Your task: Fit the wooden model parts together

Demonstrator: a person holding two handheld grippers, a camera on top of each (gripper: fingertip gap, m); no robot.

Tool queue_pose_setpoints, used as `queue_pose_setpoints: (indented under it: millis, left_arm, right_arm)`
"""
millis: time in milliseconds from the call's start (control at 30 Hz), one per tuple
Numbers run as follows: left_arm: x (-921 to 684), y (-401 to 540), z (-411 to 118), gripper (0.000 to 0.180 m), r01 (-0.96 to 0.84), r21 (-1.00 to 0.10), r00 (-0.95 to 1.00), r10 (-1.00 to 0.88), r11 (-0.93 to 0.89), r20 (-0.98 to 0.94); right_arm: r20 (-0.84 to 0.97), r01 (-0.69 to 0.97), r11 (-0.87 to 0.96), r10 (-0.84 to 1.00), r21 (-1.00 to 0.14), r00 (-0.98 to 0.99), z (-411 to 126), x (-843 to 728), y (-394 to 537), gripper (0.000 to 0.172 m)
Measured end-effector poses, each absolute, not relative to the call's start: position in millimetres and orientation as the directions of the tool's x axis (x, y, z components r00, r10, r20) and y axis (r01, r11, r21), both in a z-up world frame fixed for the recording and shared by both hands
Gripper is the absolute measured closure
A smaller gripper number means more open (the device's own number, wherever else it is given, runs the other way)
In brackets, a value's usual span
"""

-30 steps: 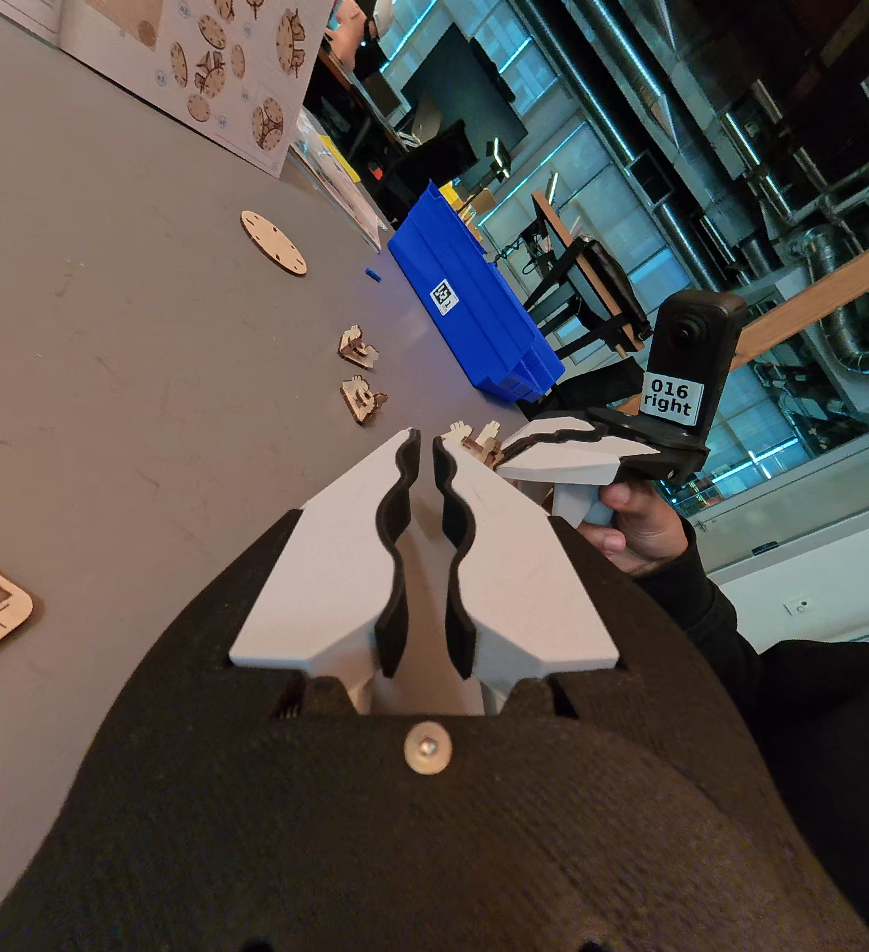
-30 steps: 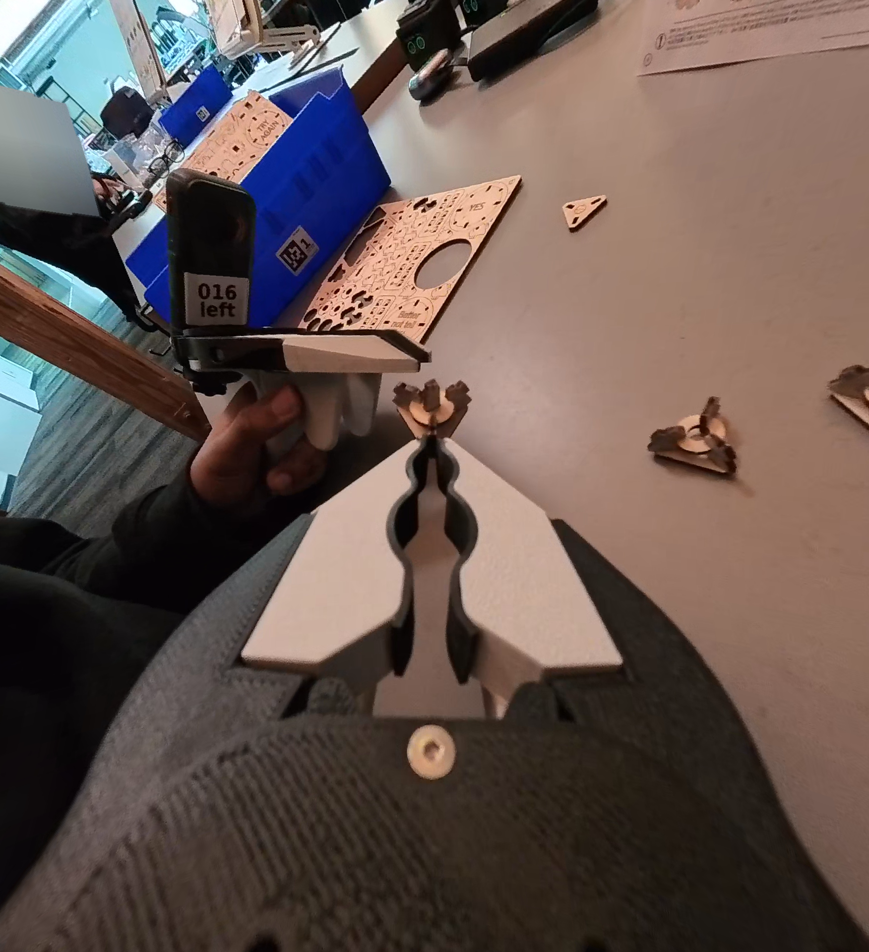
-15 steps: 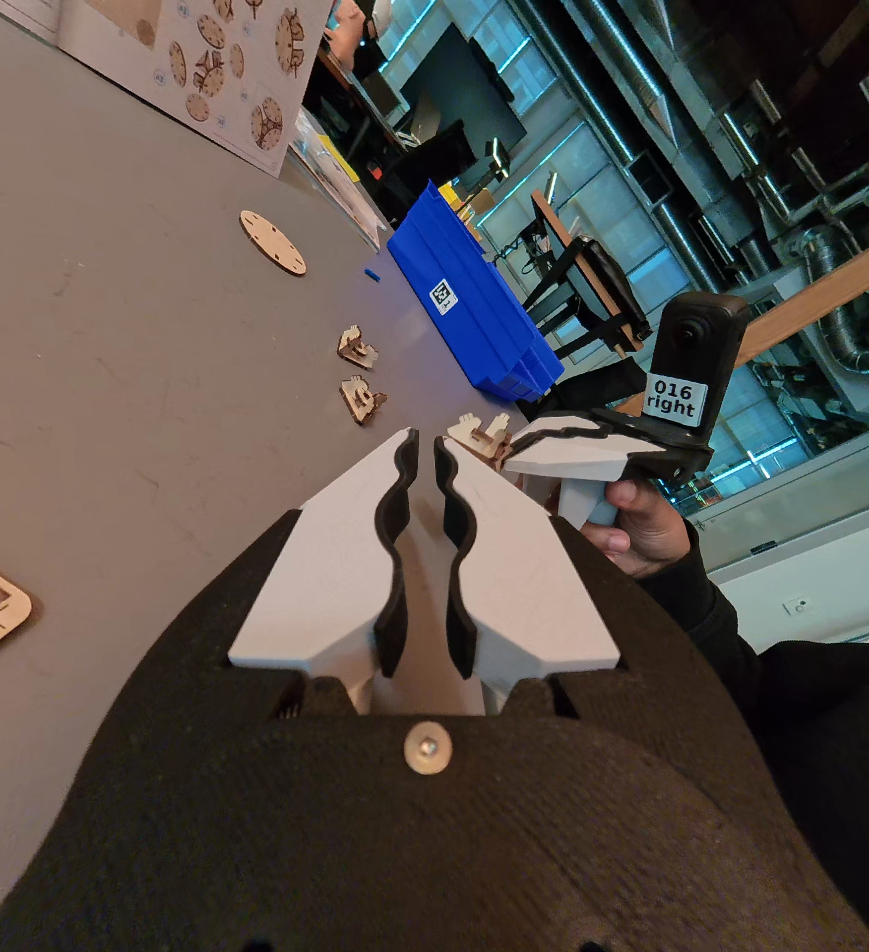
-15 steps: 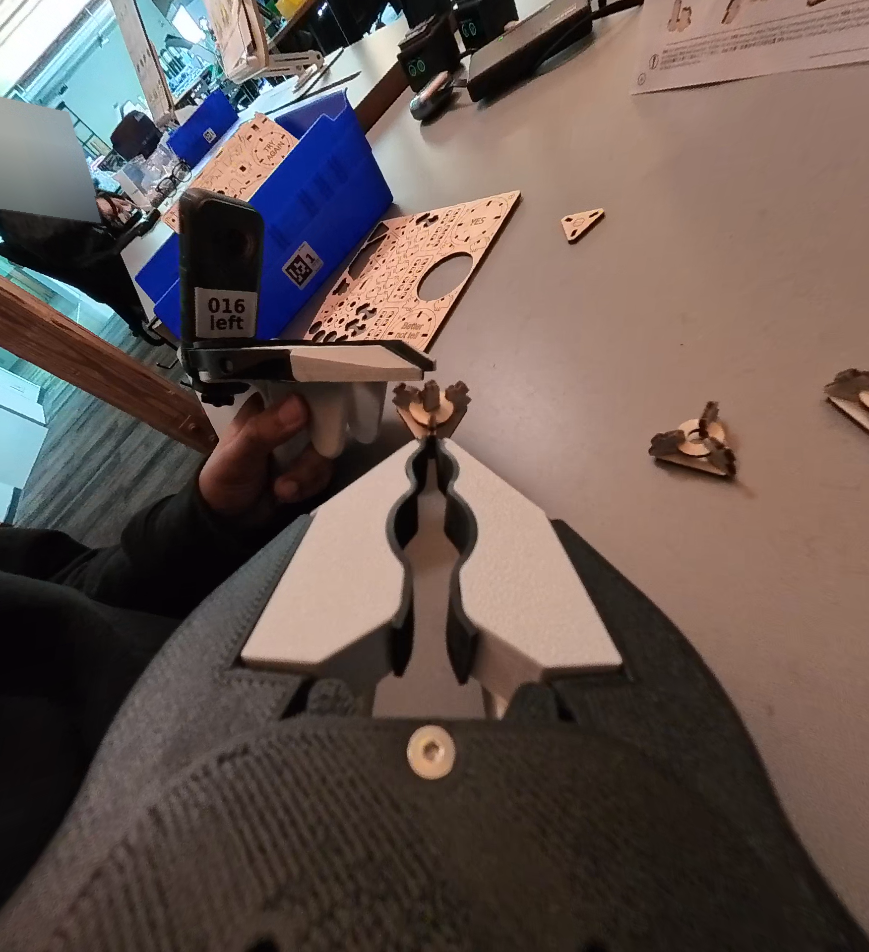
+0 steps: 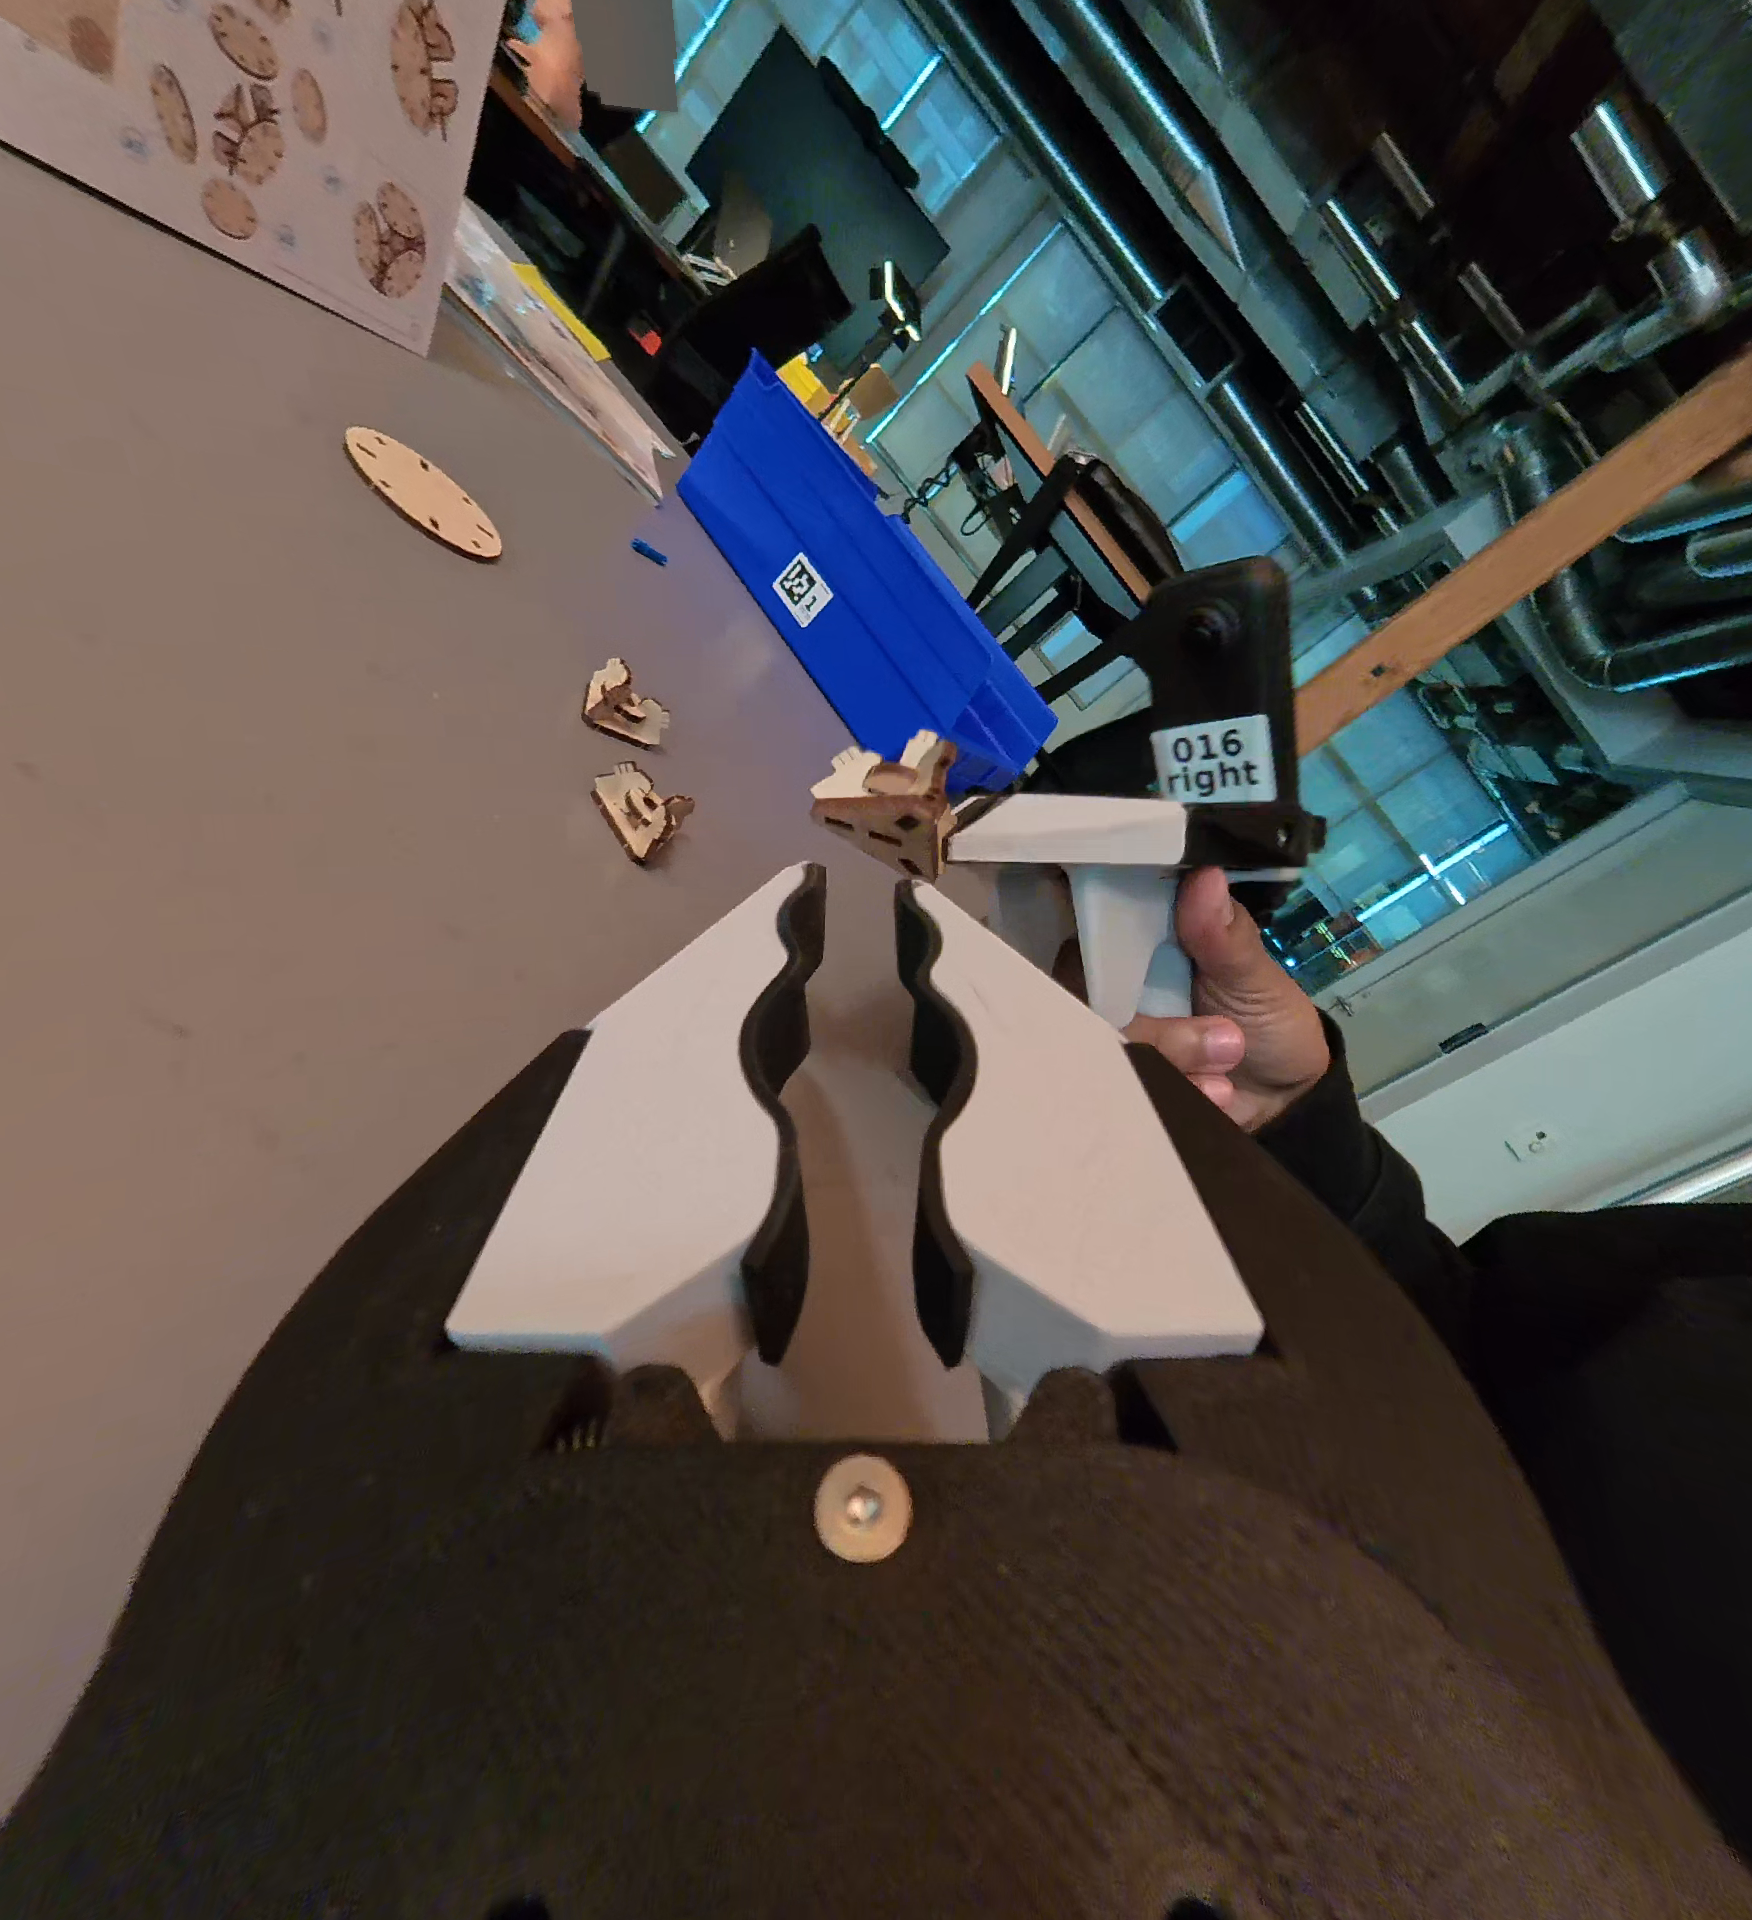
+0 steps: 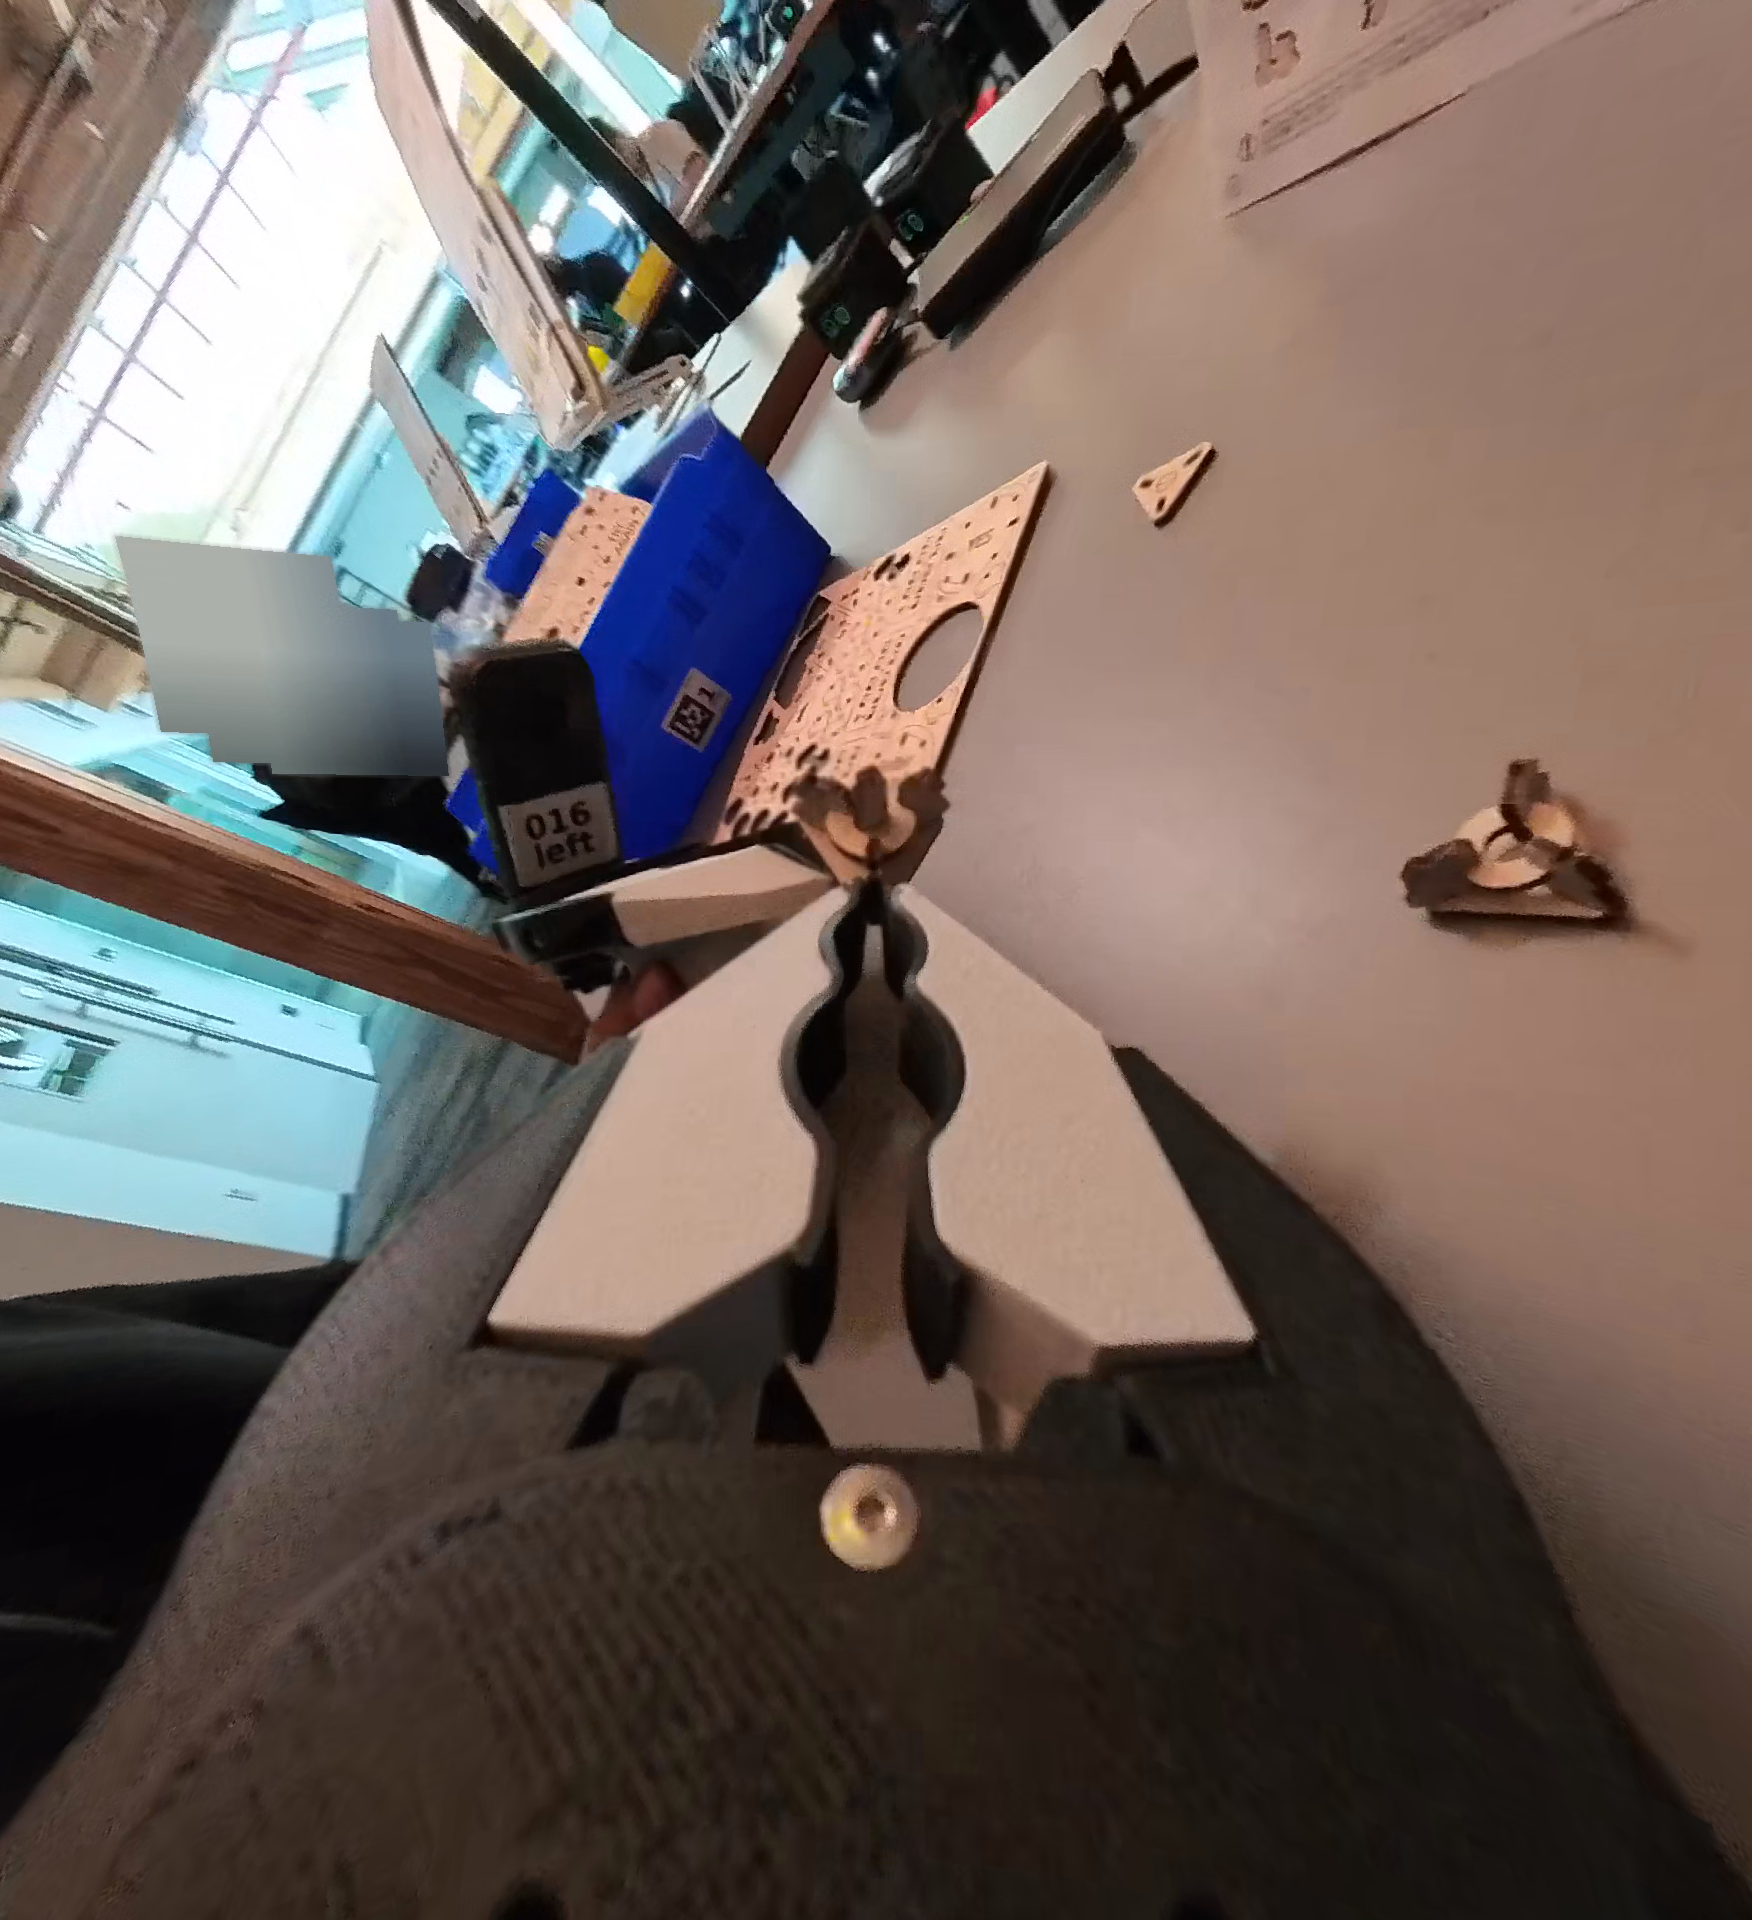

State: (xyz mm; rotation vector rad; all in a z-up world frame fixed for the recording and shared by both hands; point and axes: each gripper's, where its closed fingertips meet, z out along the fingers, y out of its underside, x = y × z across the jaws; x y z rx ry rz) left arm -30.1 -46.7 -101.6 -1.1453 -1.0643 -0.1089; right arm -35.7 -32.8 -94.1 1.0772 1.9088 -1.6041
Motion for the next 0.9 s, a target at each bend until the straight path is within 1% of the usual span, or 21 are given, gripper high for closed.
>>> queue_pose_setpoints:
  millis: [100, 200, 333, 500, 600, 733, 800, 900]
  left_arm:
    - [-28, -44, -98, 0.164, 0.558, -0.691, 0.562, 0.403, 0.460, 0.722]
    - [-25, -41, -94, 0.162, 0.553, -0.695, 0.586, 0.379, 0.460, 0.716]
    - [-24, -42, -89, 0.163, 0.530, -0.705, 0.607, 0.369, 0.472, 0.704]
    - [-21, -42, -84, 0.161, 0.514, -0.708, 0.634, 0.342, 0.484, 0.694]
    - [-20, -45, -78, 0.158, 0.499, -0.700, 0.650, 0.314, 0.511, 0.692]
    - [-21, -53, -74, 0.169, 0.494, -0.672, 0.644, 0.287, 0.552, 0.709]
    - [-21, -53, -74, 0.168, 0.501, -0.661, 0.640, 0.275, 0.558, 0.717]
    - [-21, -55, -74, 0.174, 0.495, -0.660, 0.636, 0.282, 0.564, 0.718]
  right_arm:
    - [-0.770, 0.798, 0.005, 0.259, -0.602, -0.582, -92, -36, -34, 0.171]
    - [-0.749, 0.779, 0.003, 0.271, -0.627, -0.604, -92, -36, -35, 0.171]
    - [-0.674, 0.699, -0.023, 0.287, -0.715, -0.680, -86, -39, -37, 0.171]
    - [-0.524, 0.534, -0.051, 0.298, -0.844, -0.798, -79, -34, -45, 0.171]
    - [-0.480, 0.495, -0.027, 0.294, -0.868, -0.826, -82, -28, -52, 0.171]
    - [-0.458, 0.469, -0.036, 0.291, -0.882, -0.840, -80, -26, -54, 0.171]
    - [-0.445, 0.458, -0.028, 0.298, -0.888, -0.844, -82, -25, -54, 0.171]
    - [-0.477, 0.484, -0.046, 0.277, -0.874, -0.834, -82, -22, -55, 0.171]
